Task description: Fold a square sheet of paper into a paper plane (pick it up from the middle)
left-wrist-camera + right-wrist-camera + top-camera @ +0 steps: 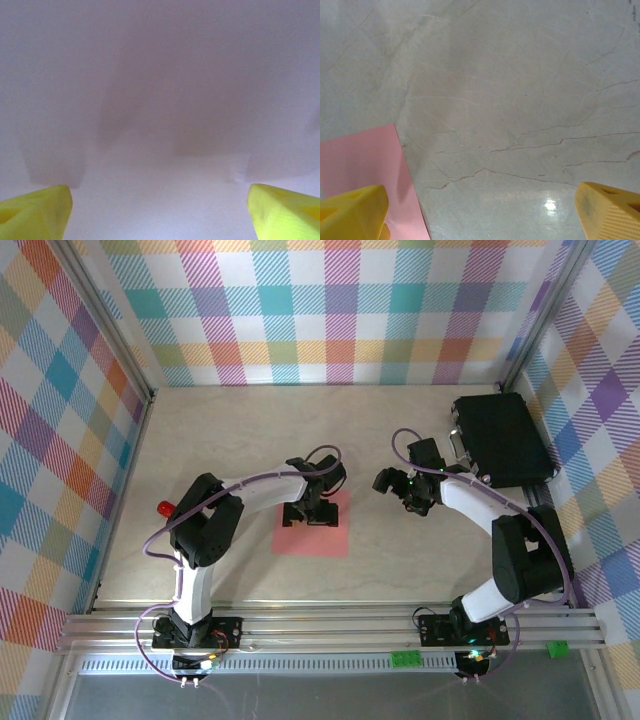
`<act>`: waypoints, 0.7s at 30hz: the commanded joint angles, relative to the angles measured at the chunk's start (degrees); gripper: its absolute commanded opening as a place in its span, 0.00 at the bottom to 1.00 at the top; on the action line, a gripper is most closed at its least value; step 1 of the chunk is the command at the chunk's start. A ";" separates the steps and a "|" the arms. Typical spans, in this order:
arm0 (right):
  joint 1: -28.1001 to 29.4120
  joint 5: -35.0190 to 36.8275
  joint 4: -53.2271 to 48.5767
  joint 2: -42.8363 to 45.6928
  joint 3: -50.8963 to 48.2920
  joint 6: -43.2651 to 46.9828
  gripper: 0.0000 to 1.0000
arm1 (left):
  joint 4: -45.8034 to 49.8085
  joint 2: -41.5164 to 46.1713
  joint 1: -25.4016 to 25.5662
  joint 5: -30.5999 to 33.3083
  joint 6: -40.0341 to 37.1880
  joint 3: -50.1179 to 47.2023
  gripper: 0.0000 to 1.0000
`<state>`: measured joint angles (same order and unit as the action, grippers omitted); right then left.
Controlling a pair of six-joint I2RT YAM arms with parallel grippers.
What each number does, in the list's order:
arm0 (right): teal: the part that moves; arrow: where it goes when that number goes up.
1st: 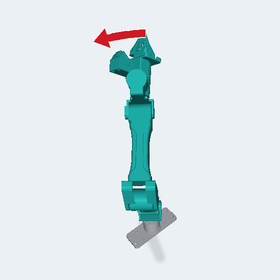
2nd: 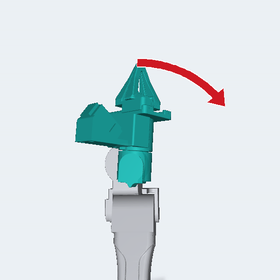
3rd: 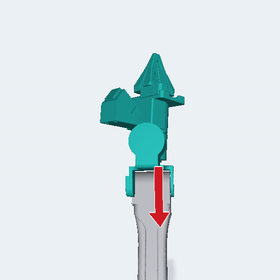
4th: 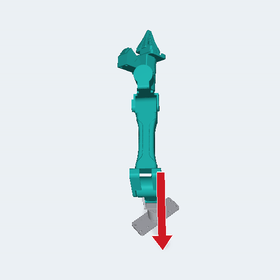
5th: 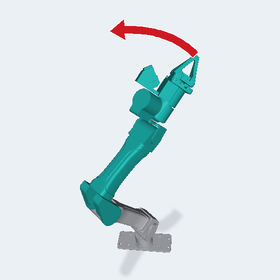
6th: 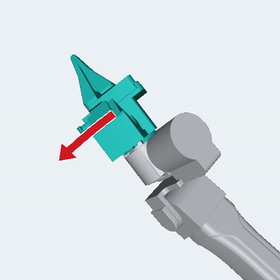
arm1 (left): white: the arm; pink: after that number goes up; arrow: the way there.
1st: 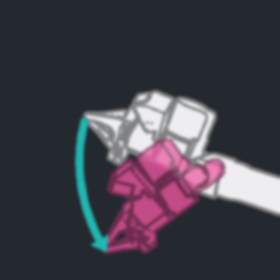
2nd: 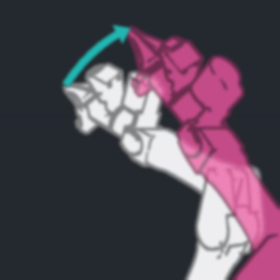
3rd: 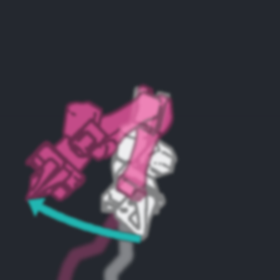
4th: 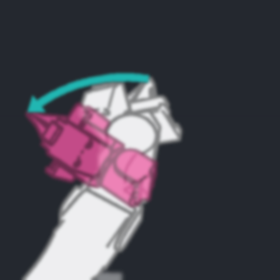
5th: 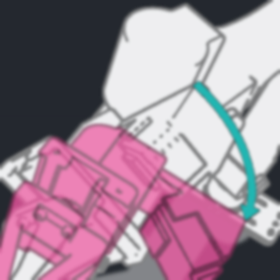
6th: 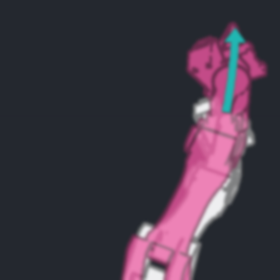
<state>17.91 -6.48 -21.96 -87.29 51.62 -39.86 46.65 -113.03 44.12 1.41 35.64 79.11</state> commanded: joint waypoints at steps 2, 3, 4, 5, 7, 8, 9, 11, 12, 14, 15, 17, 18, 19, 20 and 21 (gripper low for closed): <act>-0.34 -0.73 0.23 -0.77 -0.63 -0.57 0.96 | 0.29 -1.32 0.26 -1.32 1.38 -1.82 0.87; -0.33 -0.73 0.24 -0.84 -0.64 -0.57 0.96 | 0.22 -1.65 0.19 -1.40 1.47 -2.01 0.86; -0.38 -0.64 0.24 -0.93 -0.59 -0.60 0.96 | 0.11 -2.03 0.27 -1.41 1.54 -2.11 0.86; -0.39 -0.64 0.09 -1.00 -0.57 -0.53 0.96 | 0.11 -2.21 0.26 -1.28 1.56 -2.41 0.85; -0.34 -0.64 0.04 -1.03 -0.62 -0.57 0.96 | 0.01 -2.44 0.26 -0.98 1.62 -2.96 0.83; -0.36 -0.56 0.07 -1.04 -0.64 -0.57 0.96 | -0.22 -2.42 0.27 -0.68 1.65 -3.34 0.81; -0.34 -0.55 0.05 -1.02 -0.61 -0.62 0.96 | -0.42 -2.37 0.26 -0.44 1.71 -3.64 0.80; -0.34 -0.56 0.15 -1.13 -0.64 -0.73 0.96 | -1.06 -2.35 0.26 -0.35 1.89 -4.52 0.78; -0.33 -0.55 0.13 -1.13 -0.59 -0.69 0.96 | -1.33 -2.36 0.18 -0.44 1.98 -4.90 0.77; -0.34 -0.55 0.18 -1.22 -0.57 -0.83 0.96 | -1.73 -2.22 0.24 -0.53 2.17 -5.54 0.74; -0.41 -0.55 0.24 -1.19 -0.65 -0.84 0.96 | -1.89 -2.19 0.20 -0.53 2.13 -5.70 0.73; -0.35 -0.55 0.33 -1.21 -0.69 -0.93 0.96 | -1.92 -1.77 0.18 -0.45 2.00 -5.75 0.72; -0.33 -0.62 0.29 -1.22 -0.75 -0.93 0.96 | -2.08 -1.39 0.11 -0.44 2.02 -5.78 0.70; -0.33 -0.64 0.42 -1.22 -0.80 -0.93 0.96 | -2.16 -1.00 0.15 -0.36 1.94 -5.64 0.69; -0.34 -0.73 0.50 -1.21 -0.87 -0.99 0.96 | -2.26 -0.32 0.05 -0.21 1.97 -5.52 0.67; -0.38 -0.81 0.63 -1.15 -0.94 -0.99 0.96 | -2.40 0.18 0.01 -0.10 1.96 -5.46 0.64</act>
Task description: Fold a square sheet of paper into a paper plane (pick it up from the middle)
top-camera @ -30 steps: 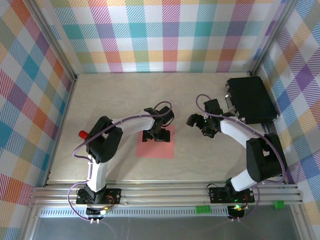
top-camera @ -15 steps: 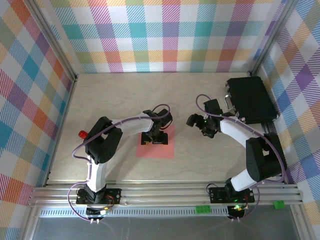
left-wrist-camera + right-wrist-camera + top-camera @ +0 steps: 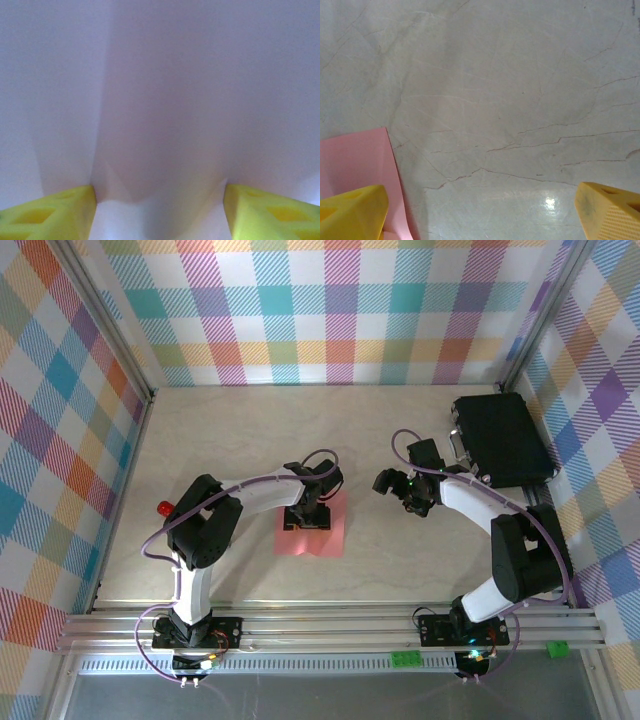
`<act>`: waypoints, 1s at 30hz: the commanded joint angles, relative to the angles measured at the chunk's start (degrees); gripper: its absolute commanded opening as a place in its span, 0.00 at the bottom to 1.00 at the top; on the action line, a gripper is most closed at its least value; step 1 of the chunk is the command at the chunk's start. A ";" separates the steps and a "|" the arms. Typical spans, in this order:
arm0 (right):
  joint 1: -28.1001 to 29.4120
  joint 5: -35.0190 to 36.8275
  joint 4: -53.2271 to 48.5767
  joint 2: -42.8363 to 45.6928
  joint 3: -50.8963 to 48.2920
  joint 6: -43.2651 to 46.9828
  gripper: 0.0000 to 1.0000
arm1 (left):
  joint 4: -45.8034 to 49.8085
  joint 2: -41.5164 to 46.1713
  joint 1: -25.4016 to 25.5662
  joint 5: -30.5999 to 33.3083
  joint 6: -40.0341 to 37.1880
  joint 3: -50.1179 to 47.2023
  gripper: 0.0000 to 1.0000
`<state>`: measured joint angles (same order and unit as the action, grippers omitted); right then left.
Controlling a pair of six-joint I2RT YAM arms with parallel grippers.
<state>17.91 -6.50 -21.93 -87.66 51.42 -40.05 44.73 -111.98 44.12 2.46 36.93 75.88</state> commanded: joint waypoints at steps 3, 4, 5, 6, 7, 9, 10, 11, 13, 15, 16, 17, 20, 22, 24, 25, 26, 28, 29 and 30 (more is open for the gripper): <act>-0.38 -1.14 1.29 -0.19 -1.21 -0.99 0.96 | -1.16 2.25 -0.46 -1.24 0.61 -2.15 0.53; -0.36 -1.38 1.65 0.23 -1.46 -1.08 0.96 | -1.57 3.26 -0.74 -1.62 0.53 -2.22 0.49; -0.46 -1.57 2.16 0.54 -1.70 -1.12 0.96 | -2.13 4.66 -0.98 -2.10 0.43 -2.49 0.45; -0.42 -1.75 2.64 1.09 -1.90 -1.21 0.96 | -3.00 6.07 -1.37 -2.66 0.43 -2.77 0.41; -0.42 -1.92 3.12 1.56 -2.15 -1.33 0.96 | -3.82 7.32 -1.83 -3.51 0.34 -3.12 0.37; -0.66 -2.73 4.63 2.93 -2.83 -1.52 0.96 | -6.38 10.27 -2.85 -6.17 0.29 -3.92 0.33; -0.75 -3.33 5.58 3.59 -3.19 -1.68 0.96 | -7.97 11.45 -3.41 -7.97 0.25 -4.44 0.32; -0.93 -4.02 6.72 4.45 -3.70 -1.80 0.96 | -10.20 12.78 -4.04 -10.37 0.32 -5.10 0.31; -1.04 -5.36 9.02 6.30 -4.69 -1.85 0.96 | -15.02 15.01 -5.05 -14.96 0.70 -6.50 0.30; -1.22 -6.50 10.96 8.14 -5.53 -1.86 0.96 | -21.20 16.54 -5.98 -21.19 1.69 -8.22 0.29; -1.22 -7.08 11.76 9.06 -5.87 -1.83 0.96 | -24.71 16.97 -6.34 -24.10 2.60 -9.10 0.29; -1.30 -7.65 12.44 9.93 -6.15 -1.74 0.96 | -27.99 17.23 -6.56 -26.54 3.68 -9.88 0.29; -1.38 -9.28 13.99 11.68 -6.81 -1.26 0.96 | -37.20 16.36 -7.10 -31.48 7.47 -12.13 0.29; -1.39 -10.66 14.79 12.07 -7.12 -0.78 0.95 | -42.31 15.10 -7.54 -33.43 10.25 -13.51 0.29; -1.39 -12.22 14.81 11.40 -6.97 -0.41 0.90 | -45.17 13.33 -8.11 -34.03 12.17 -14.79 0.28; -1.27 -13.44 14.53 10.53 -6.61 -0.07 0.86 | -45.98 12.28 -8.38 -33.90 12.64 -15.38 0.28; -1.12 -14.94 13.94 9.43 -6.06 0.30 0.83 | -46.22 11.37 -8.73 -33.31 13.03 -16.10 0.27; -0.33 -15.85 12.47 7.70 -5.37 0.65 0.79 | -46.68 9.86 -9.29 -32.63 13.16 -17.29 0.27; 0.15 -16.12 12.21 7.10 -5.33 0.59 0.77 | -46.32 9.20 -9.47 -31.78 12.99 -17.87 0.26; 0.59 -16.53 12.46 6.44 -5.58 0.30 0.74 | -45.91 8.67 -9.57 -30.94 12.63 -18.37 0.26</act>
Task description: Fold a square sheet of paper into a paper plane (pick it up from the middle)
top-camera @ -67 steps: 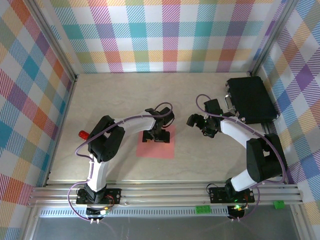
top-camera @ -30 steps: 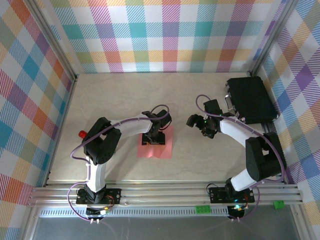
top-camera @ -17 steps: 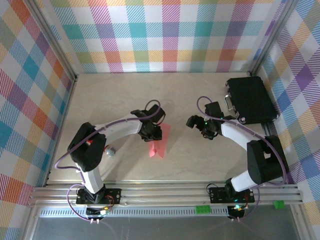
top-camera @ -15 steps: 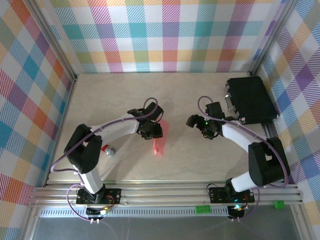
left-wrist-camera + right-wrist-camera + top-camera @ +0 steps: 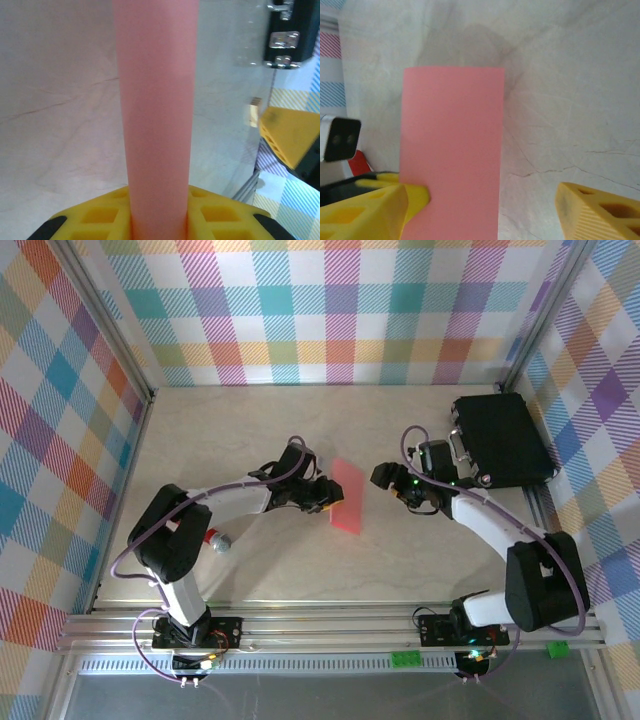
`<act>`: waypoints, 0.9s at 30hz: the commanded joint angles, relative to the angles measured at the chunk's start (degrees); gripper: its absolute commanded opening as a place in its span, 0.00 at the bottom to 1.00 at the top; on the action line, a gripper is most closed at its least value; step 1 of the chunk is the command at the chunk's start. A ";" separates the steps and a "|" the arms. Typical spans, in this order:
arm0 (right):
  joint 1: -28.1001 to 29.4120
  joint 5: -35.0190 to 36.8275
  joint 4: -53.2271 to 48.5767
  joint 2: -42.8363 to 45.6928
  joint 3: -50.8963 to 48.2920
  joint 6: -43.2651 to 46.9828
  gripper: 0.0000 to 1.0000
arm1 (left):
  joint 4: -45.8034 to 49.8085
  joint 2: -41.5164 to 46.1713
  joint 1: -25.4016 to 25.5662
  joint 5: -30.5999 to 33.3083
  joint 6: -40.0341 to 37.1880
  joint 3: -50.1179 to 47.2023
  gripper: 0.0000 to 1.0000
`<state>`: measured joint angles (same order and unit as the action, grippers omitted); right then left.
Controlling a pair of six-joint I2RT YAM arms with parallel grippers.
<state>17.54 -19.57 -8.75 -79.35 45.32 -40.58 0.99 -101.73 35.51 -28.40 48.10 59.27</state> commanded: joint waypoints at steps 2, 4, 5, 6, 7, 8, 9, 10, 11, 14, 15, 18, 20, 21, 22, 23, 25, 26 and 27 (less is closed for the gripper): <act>1.97 -4.26 0.02 -3.03 0.13 0.18 0.67 | -0.82 -2.39 -1.05 1.50 0.48 -2.51 0.25; 3.20 -5.00 0.05 -4.86 0.58 -0.20 0.56 | 0.68 -2.94 -1.05 2.69 -0.58 -2.98 0.25; 3.88 -5.52 0.17 -5.93 0.97 -0.25 0.49 | 1.25 -3.18 -1.05 3.39 -0.86 -3.26 0.25; 4.61 -5.98 0.06 -7.37 1.49 -0.38 0.43 | 1.76 -3.29 -1.05 4.11 -1.29 -3.61 0.24; 5.19 -6.16 -0.16 -8.36 1.98 -0.53 0.37 | 2.28 -3.37 -1.05 4.66 -1.60 -3.78 0.24; 5.87 -6.32 -0.25 -9.68 2.48 -0.77 0.33 | 3.09 -3.47 -1.05 5.31 -1.98 -3.88 0.24; 6.45 -6.52 -0.13 -10.78 2.88 -1.14 0.28 | 3.73 -3.51 -1.05 5.87 -2.41 -3.97 0.23; 6.96 -6.67 0.13 -11.65 3.34 -1.29 0.23 | 4.35 -3.56 -1.06 6.16 -2.73 -4.04 0.23; 7.52 -6.80 0.23 -12.68 3.82 -1.60 0.20 | 4.82 -3.62 -1.05 6.41 -3.05 -4.01 0.23; 9.11 -7.55 -0.15 -16.16 5.88 -1.68 0.12 | 5.50 -3.73 -1.05 6.93 -3.67 -4.13 0.23; 9.47 -7.95 -0.24 -17.26 6.66 -1.57 0.10 | 5.65 -3.77 -1.05 7.13 -3.79 -4.11 0.23; 10.45 -8.81 -0.74 -20.36 8.77 -1.61 0.06 | 6.19 -4.12 -1.05 7.47 -4.39 -3.98 0.23; 11.02 -8.74 -1.62 -22.13 10.38 -1.25 0.05 | 6.90 -4.24 -1.05 7.90 -4.78 -3.97 0.23; 11.31 -8.56 -2.29 -23.07 11.10 -1.06 0.05 | 7.19 -4.31 -1.05 8.17 -5.00 -4.09 0.23; 11.36 -8.63 -2.78 -23.88 11.72 -0.87 0.04 | 7.43 -4.34 -1.05 8.36 -5.18 -4.17 0.23; 11.49 -8.64 -3.50 -24.77 12.29 -0.62 0.04 | 7.66 -4.27 -1.05 8.59 -5.34 -4.32 0.23; 11.46 -8.81 -4.65 -26.40 13.26 -0.20 0.04 | 8.16 -4.26 -1.05 8.89 -5.38 -4.50 0.24; 11.46 -8.73 -5.39 -27.04 13.54 0.13 0.04 | 8.06 -4.13 -1.06 9.06 -5.31 -4.73 0.24; 11.46 -8.64 -5.84 -27.56 13.70 0.55 0.04 | 7.85 -4.09 -1.05 9.15 -5.23 -5.03 0.25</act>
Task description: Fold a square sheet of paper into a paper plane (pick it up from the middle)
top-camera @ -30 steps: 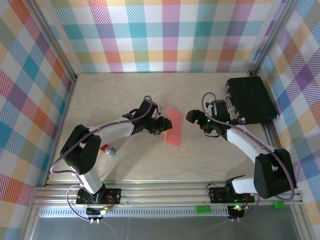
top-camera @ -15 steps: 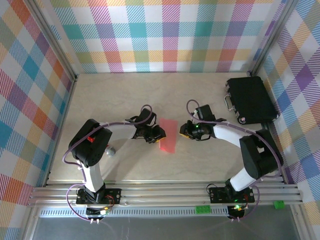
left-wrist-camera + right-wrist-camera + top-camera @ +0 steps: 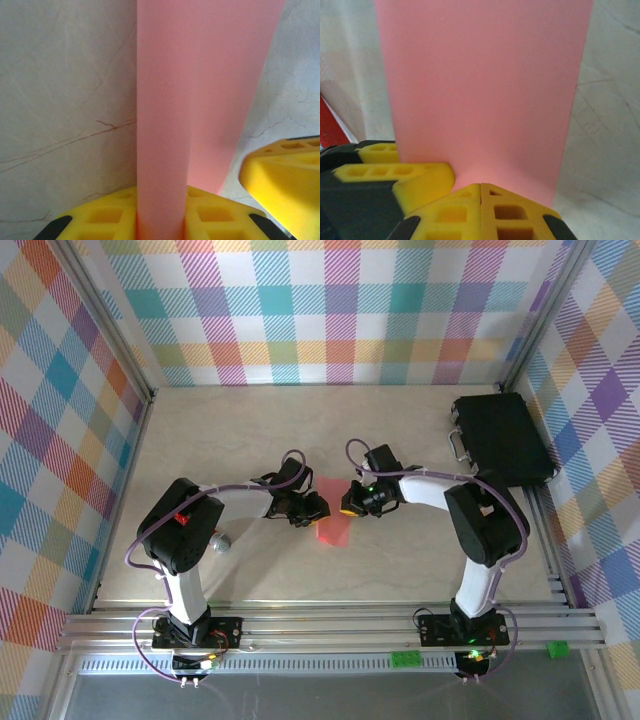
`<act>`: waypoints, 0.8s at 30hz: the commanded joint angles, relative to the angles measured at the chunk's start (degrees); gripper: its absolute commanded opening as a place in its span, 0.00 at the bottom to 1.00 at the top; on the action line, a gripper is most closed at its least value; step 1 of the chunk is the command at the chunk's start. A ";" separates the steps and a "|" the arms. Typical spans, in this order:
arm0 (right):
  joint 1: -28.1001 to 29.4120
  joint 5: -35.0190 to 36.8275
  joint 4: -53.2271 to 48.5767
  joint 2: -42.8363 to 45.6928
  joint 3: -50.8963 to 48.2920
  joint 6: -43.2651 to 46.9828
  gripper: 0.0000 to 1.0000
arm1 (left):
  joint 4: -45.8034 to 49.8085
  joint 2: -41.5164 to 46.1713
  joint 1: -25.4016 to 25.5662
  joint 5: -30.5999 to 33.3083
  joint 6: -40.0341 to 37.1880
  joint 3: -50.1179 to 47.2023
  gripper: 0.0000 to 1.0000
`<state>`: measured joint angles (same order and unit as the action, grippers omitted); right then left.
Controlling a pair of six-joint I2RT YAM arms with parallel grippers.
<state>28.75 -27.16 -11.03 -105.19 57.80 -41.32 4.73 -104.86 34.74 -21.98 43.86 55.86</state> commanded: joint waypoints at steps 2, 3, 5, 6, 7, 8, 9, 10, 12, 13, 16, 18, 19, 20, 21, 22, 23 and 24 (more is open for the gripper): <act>0.29 -0.50 -4.50 -2.74 1.50 1.97 0.04 | 4.34 -0.83 -0.29 2.90 -1.04 -1.74 0.25; 0.25 -0.28 -4.98 -3.28 1.71 2.28 0.03 | 4.66 -0.78 -0.29 2.90 -1.09 -1.68 0.26; 0.20 -0.01 -5.41 -4.17 1.90 2.73 0.03 | 5.39 -0.40 -0.29 3.32 -1.29 -1.41 0.26; 0.39 0.16 -5.56 -4.47 2.01 2.89 0.03 | 5.95 -0.22 -0.29 3.62 -1.26 -1.30 0.27; 0.36 0.39 -5.67 -4.71 2.05 3.01 0.03 | 6.61 0.25 -0.29 4.09 -1.32 -1.19 0.28; 0.36 0.62 -5.78 -4.89 2.05 3.01 0.03 | 7.50 0.71 -0.29 4.59 -1.29 -1.09 0.29; 0.34 0.94 -5.89 -4.98 1.97 3.00 0.03 | 8.41 1.25 -0.29 5.34 -1.15 -0.95 0.30; 0.43 1.26 -5.97 -4.94 1.83 3.00 0.03 | 9.46 2.00 -0.29 6.22 -1.18 -0.84 0.32; 0.43 1.67 -6.03 -4.94 1.48 2.80 0.03 | 12.31 3.44 -0.29 8.02 -1.19 -0.50 0.36; 0.42 1.64 -5.99 -4.86 1.36 2.64 0.03 | 14.06 4.16 -0.30 8.86 -1.21 -0.11 0.39; 0.43 1.12 -5.42 -4.34 0.91 2.26 0.03 | 15.43 5.57 -0.29 9.00 -1.49 0.88 0.47; 0.43 0.82 -5.57 -4.30 1.15 1.82 0.03 | 15.31 5.97 -0.21 8.42 -1.33 1.50 0.51; 0.43 0.28 -5.24 -4.28 1.26 1.62 0.03 | 15.10 6.20 -0.13 8.18 -1.36 1.70 0.53; 0.49 -0.27 -4.76 -4.15 1.17 1.36 0.03 | 14.66 6.26 0.04 8.09 -1.53 1.86 0.55; 0.43 -0.42 -4.79 -4.01 1.17 1.25 0.03 | 14.32 6.28 0.22 8.19 -1.55 1.97 0.57; 0.43 -0.44 -4.82 -3.75 1.18 1.24 0.04 | 14.11 6.18 0.37 8.43 -1.65 2.26 0.59; 0.43 -0.36 -4.80 -3.43 1.13 1.16 0.04 | 14.03 6.02 0.58 8.44 -1.60 2.64 0.60; 0.44 -0.35 -4.47 -3.21 0.94 1.00 0.04 | 14.00 5.82 0.79 8.40 -1.82 3.11 0.62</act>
<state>28.86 -27.73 -13.91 -108.31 59.35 -39.83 16.51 -99.98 34.94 -14.79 42.41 56.95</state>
